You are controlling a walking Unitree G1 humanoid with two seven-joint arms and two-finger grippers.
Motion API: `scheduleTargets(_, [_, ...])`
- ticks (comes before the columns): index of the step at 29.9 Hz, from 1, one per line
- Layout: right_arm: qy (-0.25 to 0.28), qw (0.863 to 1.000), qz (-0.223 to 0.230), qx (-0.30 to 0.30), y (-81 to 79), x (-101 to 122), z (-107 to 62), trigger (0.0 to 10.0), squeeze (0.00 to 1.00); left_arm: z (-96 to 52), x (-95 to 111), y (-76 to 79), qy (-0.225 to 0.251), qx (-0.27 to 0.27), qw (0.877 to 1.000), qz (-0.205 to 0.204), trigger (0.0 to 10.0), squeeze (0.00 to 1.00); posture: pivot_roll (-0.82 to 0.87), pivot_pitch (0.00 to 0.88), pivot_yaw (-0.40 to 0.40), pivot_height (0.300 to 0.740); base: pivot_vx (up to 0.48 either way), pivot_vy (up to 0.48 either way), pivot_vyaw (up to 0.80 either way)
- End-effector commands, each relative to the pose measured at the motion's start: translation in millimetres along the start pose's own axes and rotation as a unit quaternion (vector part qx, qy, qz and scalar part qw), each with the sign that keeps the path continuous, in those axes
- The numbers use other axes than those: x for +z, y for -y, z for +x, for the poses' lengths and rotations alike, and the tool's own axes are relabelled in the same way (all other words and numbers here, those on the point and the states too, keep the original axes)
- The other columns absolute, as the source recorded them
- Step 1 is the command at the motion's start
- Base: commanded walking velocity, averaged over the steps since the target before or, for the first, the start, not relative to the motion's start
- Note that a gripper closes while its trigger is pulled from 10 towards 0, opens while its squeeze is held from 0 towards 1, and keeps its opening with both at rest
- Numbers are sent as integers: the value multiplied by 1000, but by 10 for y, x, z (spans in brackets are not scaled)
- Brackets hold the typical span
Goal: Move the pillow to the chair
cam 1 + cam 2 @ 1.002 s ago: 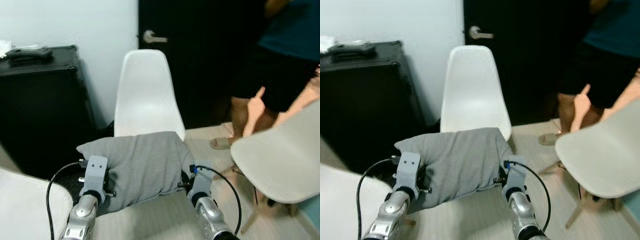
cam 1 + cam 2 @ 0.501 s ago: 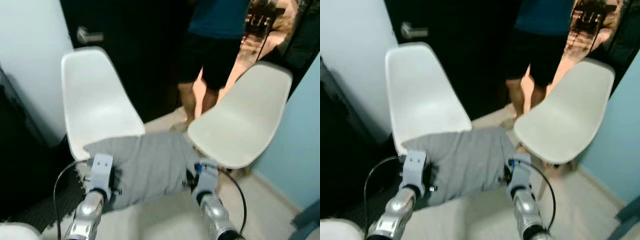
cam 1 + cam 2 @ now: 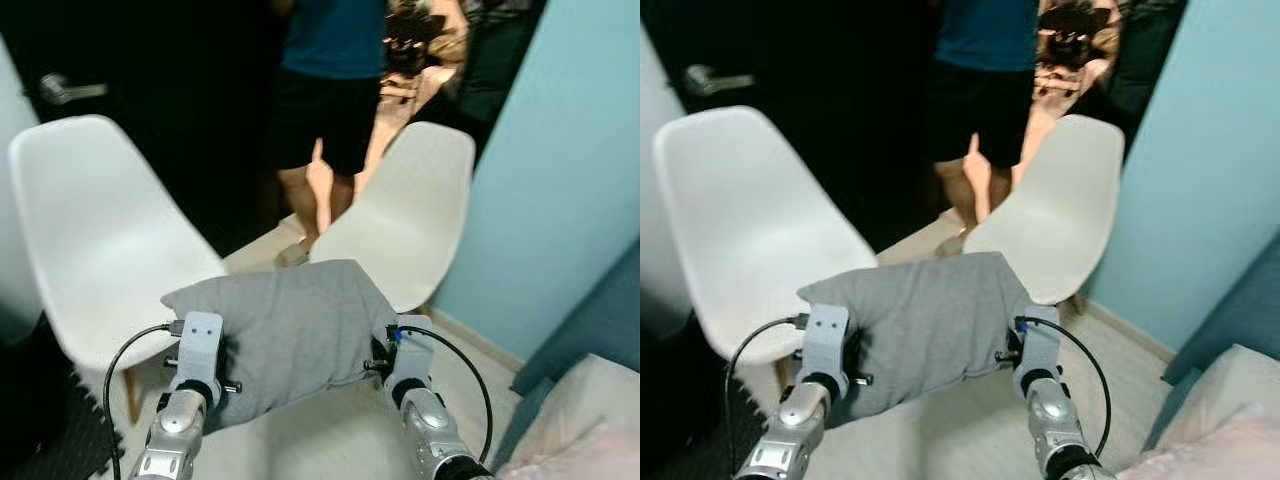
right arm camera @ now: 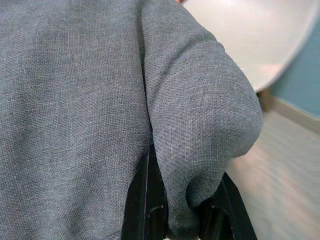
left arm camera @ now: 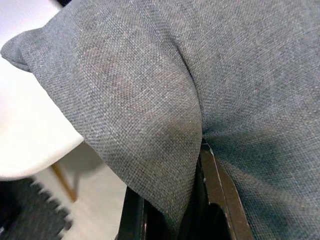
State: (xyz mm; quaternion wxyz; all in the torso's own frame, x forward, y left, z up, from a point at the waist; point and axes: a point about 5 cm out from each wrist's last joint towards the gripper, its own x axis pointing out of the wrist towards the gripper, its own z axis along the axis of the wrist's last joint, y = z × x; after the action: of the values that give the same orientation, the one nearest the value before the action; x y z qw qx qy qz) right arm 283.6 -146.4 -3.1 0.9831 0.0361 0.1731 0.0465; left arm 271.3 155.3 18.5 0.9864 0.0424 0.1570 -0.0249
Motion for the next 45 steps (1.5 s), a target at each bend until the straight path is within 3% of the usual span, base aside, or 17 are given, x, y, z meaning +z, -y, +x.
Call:
scheduleTargets(1, [1, 1000, -14, 23, -81, 38, 33, 10000, 0, 16, 74, 33, 19, -2, 1000, -1, 10000, 0, 101, 0, -48, 740, 0, 0, 0])
scheduleTargets(12, [-8, 1000, -13, 23, -76, 29, 39, 10000, 0, 14, 103, 45, 30, -6, 999, -15, 10000, 0, 106, 0, -54, 740, 0, 0, 0])
scheduleTargets(45, [2, 1000, -11, 21, -63, 60, 46, 10000, 0, 5, 96, 47, 34, -26, 999, -2, 10000, 0, 102, 0, -54, 740, 273, 0, 0])
